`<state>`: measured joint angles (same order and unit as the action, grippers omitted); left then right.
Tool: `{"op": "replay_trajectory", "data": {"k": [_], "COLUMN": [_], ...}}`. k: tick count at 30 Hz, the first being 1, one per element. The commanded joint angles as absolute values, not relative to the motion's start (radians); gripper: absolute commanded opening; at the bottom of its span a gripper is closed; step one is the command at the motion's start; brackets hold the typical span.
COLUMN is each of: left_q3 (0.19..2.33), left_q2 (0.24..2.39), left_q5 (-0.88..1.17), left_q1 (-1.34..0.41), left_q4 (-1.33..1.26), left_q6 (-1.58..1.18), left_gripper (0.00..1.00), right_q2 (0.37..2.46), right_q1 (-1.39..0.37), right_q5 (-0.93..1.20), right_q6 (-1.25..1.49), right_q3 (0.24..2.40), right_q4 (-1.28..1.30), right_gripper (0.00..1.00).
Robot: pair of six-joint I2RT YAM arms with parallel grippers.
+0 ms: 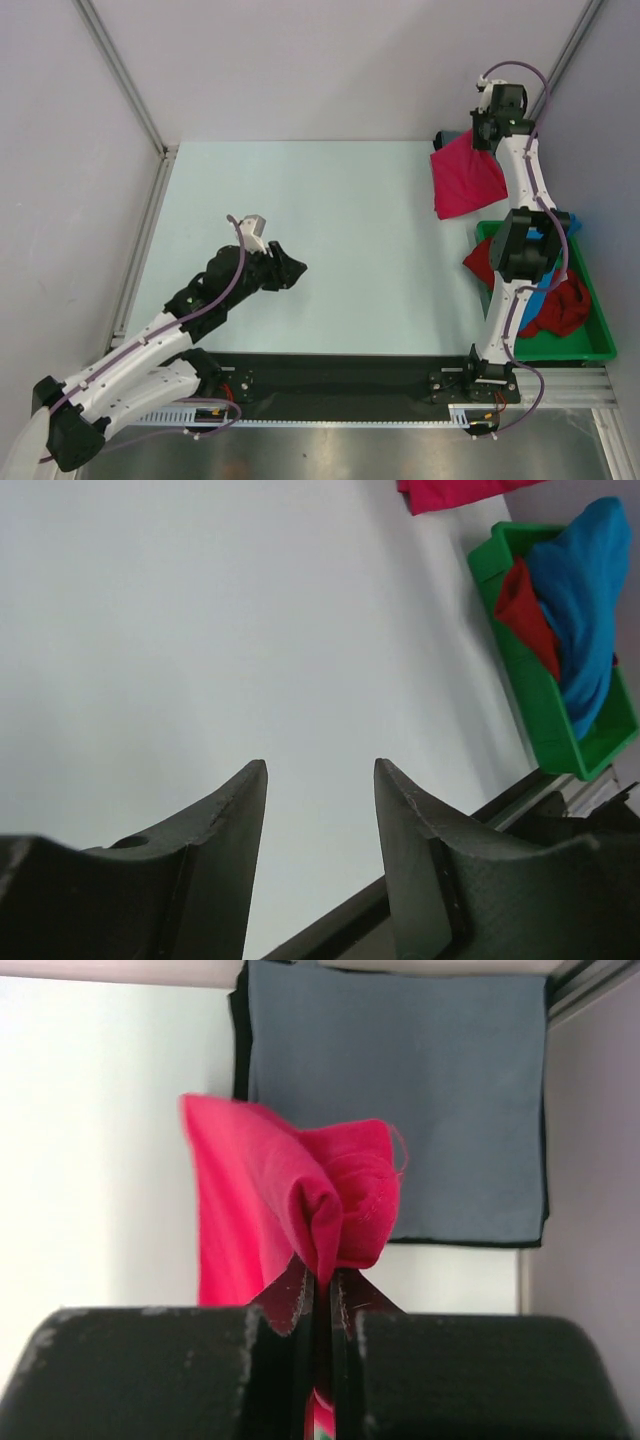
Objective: Fold and stack the t-shirts
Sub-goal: Neatly place the folded tshirt to the corner
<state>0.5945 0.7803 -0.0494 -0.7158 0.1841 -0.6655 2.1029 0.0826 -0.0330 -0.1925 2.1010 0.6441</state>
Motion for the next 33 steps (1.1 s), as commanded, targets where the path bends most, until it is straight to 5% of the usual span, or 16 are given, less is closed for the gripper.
{"op": "replay_trajectory", "data": {"k": [1,33], "left_q3": [0.647,0.652], "left_q2": [0.798,0.913], "left_q5": [-0.083,-0.057], "left_q1": [-0.707,-0.675], "left_q4": [0.181,0.117], "left_q6": [-0.584,-0.583], "left_gripper": [0.53,0.53], "right_q2": [2.164,2.321], "right_q1": [0.072,0.078], "right_q5": [-0.094,-0.153], "right_q6": [-0.291,-0.353], "right_q3": [2.229,2.496], "right_q4": [0.676,0.537], "right_gripper": [0.00,0.00]}}
